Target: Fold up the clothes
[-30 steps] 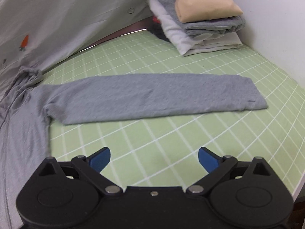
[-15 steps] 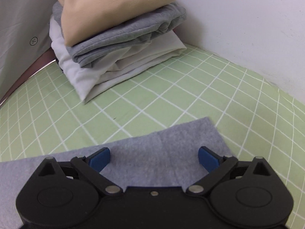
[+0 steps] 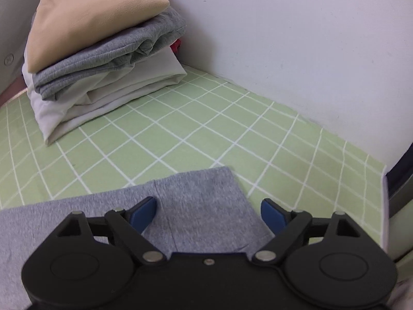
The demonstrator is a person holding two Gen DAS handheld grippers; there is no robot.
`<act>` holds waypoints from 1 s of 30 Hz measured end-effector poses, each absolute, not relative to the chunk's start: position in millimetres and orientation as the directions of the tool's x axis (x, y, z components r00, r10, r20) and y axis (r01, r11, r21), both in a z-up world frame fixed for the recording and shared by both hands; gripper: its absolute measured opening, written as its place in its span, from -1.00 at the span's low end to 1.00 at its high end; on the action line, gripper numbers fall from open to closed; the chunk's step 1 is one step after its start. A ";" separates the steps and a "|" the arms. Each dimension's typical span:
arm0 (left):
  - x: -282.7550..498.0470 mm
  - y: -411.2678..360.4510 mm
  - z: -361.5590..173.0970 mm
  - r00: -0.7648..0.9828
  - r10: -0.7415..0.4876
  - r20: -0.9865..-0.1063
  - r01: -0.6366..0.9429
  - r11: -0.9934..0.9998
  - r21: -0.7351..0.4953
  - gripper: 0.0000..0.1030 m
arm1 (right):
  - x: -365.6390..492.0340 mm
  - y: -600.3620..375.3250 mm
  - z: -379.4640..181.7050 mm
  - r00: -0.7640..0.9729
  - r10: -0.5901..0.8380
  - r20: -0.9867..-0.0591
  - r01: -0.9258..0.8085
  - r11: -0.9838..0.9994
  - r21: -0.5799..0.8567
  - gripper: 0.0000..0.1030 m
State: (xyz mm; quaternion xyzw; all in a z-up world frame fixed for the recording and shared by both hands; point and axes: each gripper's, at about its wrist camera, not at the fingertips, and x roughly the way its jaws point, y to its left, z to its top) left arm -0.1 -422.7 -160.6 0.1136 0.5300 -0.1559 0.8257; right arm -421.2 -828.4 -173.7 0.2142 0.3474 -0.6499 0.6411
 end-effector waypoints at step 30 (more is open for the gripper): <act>-73.3 -227.5 -91.9 0.505 -0.166 -0.847 0.129 0.985 -0.116 1.00 | -229.1 -565.7 -112.2 0.463 -0.412 -0.785 0.636 0.771 -0.029 0.86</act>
